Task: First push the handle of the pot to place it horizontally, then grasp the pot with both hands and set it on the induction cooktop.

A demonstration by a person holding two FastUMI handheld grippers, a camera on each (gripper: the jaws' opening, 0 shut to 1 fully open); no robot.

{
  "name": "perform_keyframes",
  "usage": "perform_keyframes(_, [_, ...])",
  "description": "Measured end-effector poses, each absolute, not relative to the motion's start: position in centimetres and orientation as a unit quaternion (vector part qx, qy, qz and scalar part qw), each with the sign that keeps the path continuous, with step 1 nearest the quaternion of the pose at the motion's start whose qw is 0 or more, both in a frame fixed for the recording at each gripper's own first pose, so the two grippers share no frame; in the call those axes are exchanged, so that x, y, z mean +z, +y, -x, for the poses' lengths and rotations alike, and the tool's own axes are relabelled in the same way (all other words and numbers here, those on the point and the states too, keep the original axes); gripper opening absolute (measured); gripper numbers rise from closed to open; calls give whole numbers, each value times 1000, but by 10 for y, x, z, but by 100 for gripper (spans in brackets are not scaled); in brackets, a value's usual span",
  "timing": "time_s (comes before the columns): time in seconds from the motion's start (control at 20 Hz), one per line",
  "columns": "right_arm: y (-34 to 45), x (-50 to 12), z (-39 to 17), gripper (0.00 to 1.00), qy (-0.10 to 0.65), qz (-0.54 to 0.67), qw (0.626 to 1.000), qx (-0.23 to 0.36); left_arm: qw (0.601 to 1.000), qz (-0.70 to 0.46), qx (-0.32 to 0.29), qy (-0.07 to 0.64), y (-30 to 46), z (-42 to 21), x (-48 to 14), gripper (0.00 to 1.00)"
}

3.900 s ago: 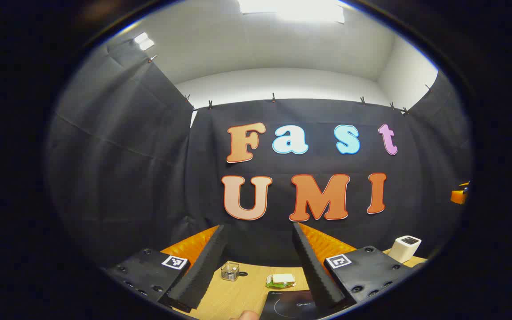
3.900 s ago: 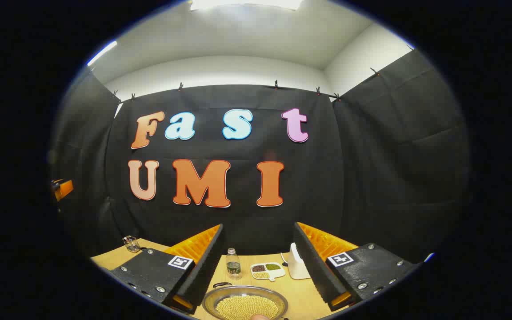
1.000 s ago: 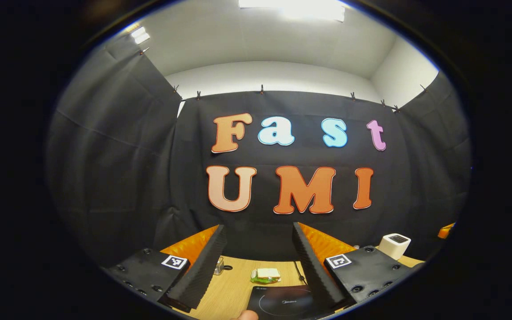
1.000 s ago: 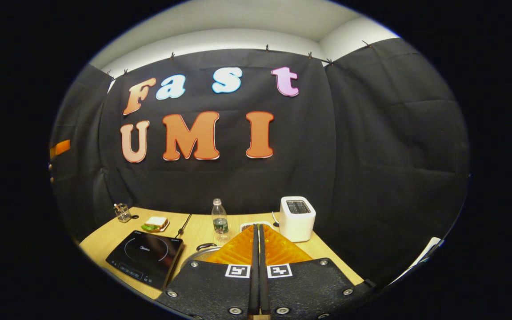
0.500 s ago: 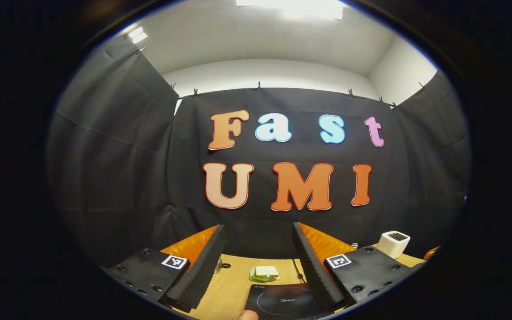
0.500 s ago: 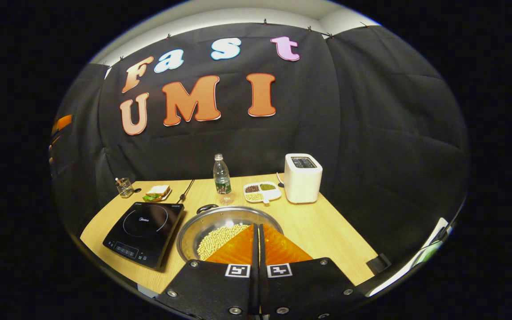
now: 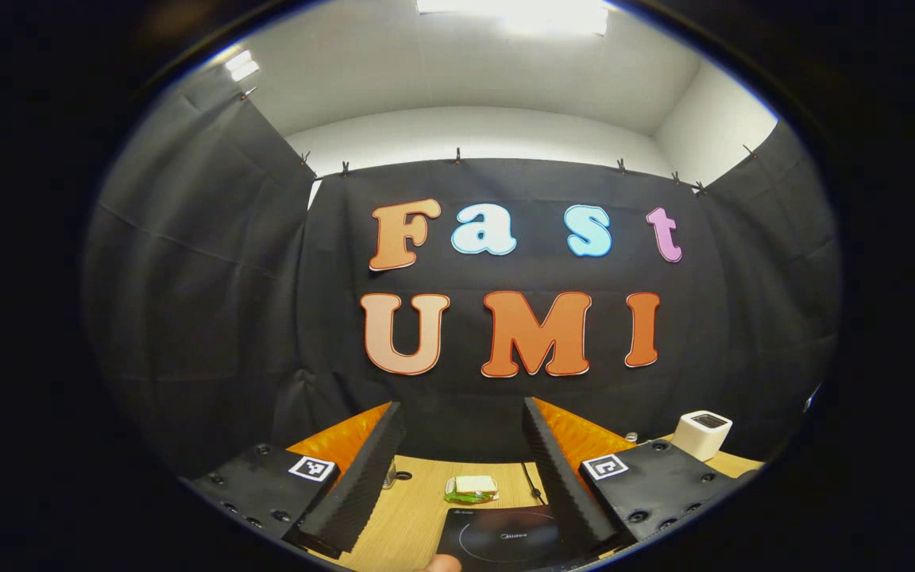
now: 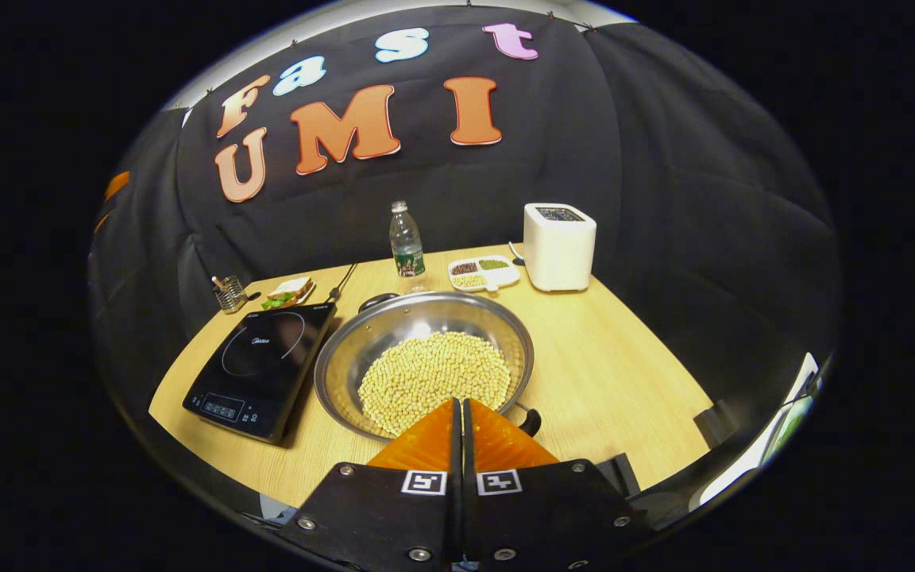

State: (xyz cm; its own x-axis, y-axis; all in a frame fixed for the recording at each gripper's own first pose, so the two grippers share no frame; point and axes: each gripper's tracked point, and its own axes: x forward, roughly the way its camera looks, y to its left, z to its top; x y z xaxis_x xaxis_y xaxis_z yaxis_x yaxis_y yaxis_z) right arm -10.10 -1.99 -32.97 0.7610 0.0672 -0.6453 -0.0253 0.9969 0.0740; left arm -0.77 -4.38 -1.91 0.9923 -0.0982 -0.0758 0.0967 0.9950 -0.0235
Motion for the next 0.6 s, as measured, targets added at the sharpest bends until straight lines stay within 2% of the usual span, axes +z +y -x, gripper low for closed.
perform_keyframes(0.3, [-9,-370,128,0,402,-45,914,42,998,9,-49,36,-45,11,-18,98])
perform_keyframes(0.6, [-6,-395,127,0,429,-43,901,43,997,4,-57,42,-51,14,-19,97])
